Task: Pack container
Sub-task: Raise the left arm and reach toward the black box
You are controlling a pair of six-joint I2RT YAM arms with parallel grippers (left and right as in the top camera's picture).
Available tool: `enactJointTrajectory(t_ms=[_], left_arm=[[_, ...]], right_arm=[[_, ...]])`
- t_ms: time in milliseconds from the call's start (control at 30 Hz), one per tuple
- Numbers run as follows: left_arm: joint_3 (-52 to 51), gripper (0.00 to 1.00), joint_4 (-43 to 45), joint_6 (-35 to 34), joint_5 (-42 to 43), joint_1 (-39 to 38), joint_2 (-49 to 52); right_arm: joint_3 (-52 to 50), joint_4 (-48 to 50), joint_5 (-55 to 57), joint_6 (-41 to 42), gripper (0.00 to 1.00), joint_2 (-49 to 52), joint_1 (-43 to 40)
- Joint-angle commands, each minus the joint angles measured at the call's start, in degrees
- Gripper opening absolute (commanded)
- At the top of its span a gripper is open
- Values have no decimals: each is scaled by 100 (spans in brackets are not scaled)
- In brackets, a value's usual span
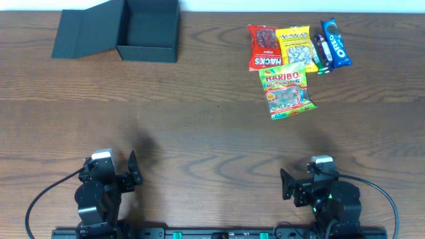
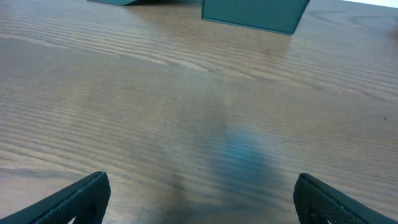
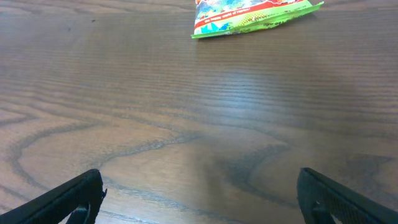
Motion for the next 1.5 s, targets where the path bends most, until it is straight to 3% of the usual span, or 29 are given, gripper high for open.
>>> enactJointTrajectory(t_ms=[0,1067,1133,1267,1433,1467], left_arm=[[-76,95,2,-22,17,24,-42],[-76,95,4,-37,57,24,-42],[-76,95,4,-723,616,24,-42],[-66,95,35,-3053,2343,24,-42],[-66,95,142,-5619,2520,24,-42],[-66,95,389,-5643,2680,24,-42]], right_arm=[[-44,-4,57,17,99,-57,52],[-44,-4,57,17,99,-57,52],[-44,-4,57,17,99,-57,52],[-44,-4,57,17,99,-57,52],[-44,-4,57,17,99,-57,52],[-44,-4,57,17,99,-57,52]])
